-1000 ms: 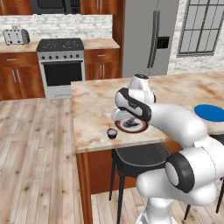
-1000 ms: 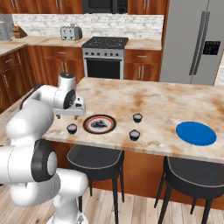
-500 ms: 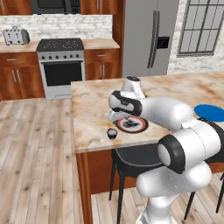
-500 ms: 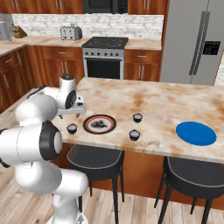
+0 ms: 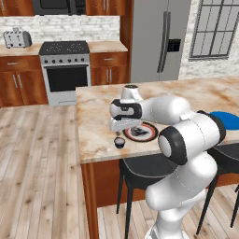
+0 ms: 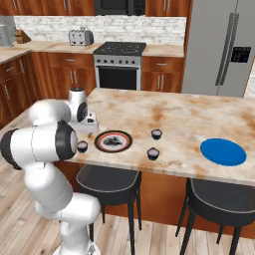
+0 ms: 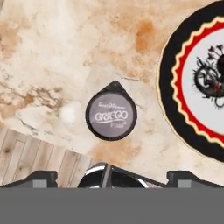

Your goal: Place two yogurt containers on each plate.

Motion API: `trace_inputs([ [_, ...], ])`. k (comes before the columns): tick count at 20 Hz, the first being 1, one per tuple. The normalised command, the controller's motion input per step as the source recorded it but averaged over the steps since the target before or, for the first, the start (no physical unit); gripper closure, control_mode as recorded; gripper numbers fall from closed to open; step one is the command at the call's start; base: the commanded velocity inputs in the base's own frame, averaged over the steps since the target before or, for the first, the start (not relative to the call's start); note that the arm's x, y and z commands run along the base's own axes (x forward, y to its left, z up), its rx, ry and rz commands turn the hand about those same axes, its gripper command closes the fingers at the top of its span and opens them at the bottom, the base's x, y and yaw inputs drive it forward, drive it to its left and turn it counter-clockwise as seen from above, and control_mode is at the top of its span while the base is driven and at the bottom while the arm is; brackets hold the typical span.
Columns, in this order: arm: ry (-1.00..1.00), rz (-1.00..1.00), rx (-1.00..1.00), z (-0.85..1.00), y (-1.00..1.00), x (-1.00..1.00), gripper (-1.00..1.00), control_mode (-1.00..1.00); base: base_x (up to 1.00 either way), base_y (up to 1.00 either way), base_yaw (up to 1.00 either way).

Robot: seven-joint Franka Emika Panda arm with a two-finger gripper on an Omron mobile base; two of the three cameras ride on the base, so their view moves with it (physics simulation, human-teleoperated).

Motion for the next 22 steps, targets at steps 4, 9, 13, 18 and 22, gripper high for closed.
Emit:
trace_inputs([
  [4,0.05,-0.05,0.00,-0.52,0.01,0.12,-1.00,-1.00,0.00,0.00,0.00],
  [9,0.00,-0.01,0.00,-0.33,0.13,0.13,-1.00,-1.00,0.00,0.00,0.00],
  [13,0.00,0.00,0.00,-0.29,0.20,0.16,-1.00,-1.00,0.00,0.00,0.00],
  [18,0.00,0.00,0.00,-0.05,0.03,0.15,-1.00,-1.00,0.00,0.00,0.00],
  [22,0.00,0.00,0.00,-0.11,-0.03,-0.02,-1.00,-1.00,0.00,0.00,0.00],
])
